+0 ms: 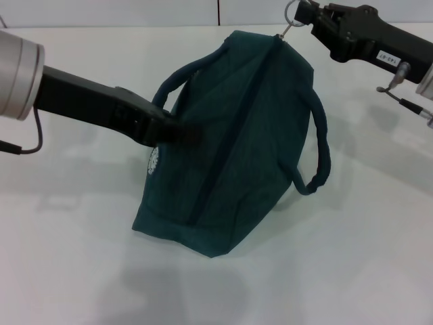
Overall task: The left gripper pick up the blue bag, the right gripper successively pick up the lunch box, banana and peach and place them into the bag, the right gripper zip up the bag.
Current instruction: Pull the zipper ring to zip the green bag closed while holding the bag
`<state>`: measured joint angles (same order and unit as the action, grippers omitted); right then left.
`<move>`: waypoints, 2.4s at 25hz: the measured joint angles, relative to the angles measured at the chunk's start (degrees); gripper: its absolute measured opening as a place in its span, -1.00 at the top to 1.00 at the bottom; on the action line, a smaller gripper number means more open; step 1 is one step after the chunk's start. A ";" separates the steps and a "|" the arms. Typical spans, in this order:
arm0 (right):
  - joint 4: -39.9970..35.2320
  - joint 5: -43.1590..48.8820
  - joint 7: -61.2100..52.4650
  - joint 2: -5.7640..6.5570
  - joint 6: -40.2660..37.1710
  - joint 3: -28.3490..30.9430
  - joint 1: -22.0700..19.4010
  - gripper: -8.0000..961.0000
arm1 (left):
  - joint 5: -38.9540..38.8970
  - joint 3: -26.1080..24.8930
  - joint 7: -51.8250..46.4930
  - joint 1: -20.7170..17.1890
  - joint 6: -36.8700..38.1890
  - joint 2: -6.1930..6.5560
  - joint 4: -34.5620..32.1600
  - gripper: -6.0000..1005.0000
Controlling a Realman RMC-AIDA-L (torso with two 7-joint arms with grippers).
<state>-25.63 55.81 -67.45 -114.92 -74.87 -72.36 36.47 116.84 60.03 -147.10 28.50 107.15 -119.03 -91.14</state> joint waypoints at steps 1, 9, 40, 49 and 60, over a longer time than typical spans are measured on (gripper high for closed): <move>0.00 0.01 -0.01 -0.07 0.77 -0.08 0.05 0.89 | -0.33 0.00 0.36 -0.22 0.03 0.00 0.00 0.87; -0.05 -0.04 0.01 -0.32 1.53 -0.27 0.06 0.89 | -2.13 -1.30 2.96 -1.20 -0.29 -0.21 1.55 0.87; -1.00 -3.36 -6.92 -0.24 -9.55 1.67 -7.84 0.88 | -6.17 -7.23 20.18 0.35 -11.05 -0.04 10.75 0.40; -1.00 -3.34 -8.05 -0.23 -8.82 1.69 -6.89 0.88 | -9.87 -4.65 21.10 -1.26 -7.40 -0.35 -1.94 -0.27; -0.30 -3.12 -8.40 -0.35 -8.43 1.34 -5.67 0.88 | 4.75 17.90 5.63 -5.04 -23.02 -0.66 -15.59 -0.51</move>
<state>-25.93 52.70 -75.85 -115.27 -83.30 -71.02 30.80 121.58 77.93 -141.47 23.46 84.13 -119.69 -106.73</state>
